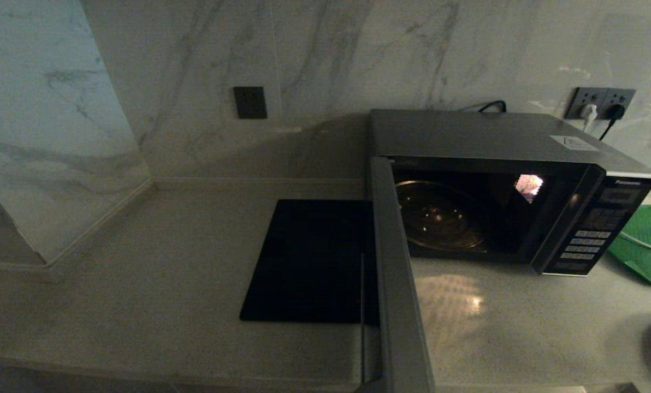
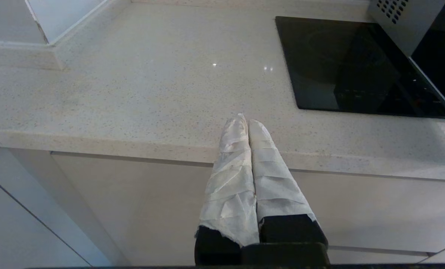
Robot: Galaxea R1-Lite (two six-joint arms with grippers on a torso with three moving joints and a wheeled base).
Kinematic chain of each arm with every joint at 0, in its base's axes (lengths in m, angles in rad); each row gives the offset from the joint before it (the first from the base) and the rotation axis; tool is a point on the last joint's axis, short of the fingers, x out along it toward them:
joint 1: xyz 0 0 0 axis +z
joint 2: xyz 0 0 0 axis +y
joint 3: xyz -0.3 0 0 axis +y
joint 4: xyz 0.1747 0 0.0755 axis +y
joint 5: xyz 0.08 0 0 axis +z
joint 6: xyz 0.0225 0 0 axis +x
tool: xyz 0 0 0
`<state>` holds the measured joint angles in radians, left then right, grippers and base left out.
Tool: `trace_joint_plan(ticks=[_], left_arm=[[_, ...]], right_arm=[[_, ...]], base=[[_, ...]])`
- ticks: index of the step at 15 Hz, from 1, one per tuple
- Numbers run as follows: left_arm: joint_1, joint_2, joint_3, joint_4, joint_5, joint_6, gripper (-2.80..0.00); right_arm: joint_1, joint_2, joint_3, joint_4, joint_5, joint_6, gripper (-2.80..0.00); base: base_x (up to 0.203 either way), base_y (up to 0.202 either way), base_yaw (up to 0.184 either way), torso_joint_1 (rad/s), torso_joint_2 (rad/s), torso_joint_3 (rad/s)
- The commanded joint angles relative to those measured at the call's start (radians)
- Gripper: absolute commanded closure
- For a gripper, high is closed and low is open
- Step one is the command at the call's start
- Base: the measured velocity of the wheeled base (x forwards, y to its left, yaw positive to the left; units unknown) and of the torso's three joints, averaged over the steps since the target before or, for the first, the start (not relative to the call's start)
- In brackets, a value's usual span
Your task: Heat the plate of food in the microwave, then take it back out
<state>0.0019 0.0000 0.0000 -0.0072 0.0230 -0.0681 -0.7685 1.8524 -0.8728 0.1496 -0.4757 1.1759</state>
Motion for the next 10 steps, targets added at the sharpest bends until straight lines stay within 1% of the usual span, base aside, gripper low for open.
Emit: trace_joint_plan(ticks=[1,4,6,10], left_arm=[[0.001,0.0,0.0,0.0,0.0,-0.001,0.0],[0.0,0.0,0.0,0.0,0.0,-0.001,0.0],[0.0,0.0,0.0,0.0,0.0,-0.001,0.0],[0.0,0.0,0.0,0.0,0.0,-0.001,0.0]], right_arm=[[-0.003,0.04,-0.014,-0.001,-0.003,0.001,-2.8],[-0.005,0.058,-0.015,-0.044,-0.001,-0.004,-2.8],[-0.006,0.056,-0.012,-0.047,-0.001,-0.002,-2.8],[-0.006,-0.033,-0.012,-0.048,-0.002,-0.013,-2.8]], base=[[0.0,0.0,0.0,0.0,0.0,0.0],[0.0,0.0,0.0,0.0,0.0,0.0],[0.0,0.0,0.0,0.0,0.0,0.0],[0.0,0.0,0.0,0.0,0.0,0.0]])
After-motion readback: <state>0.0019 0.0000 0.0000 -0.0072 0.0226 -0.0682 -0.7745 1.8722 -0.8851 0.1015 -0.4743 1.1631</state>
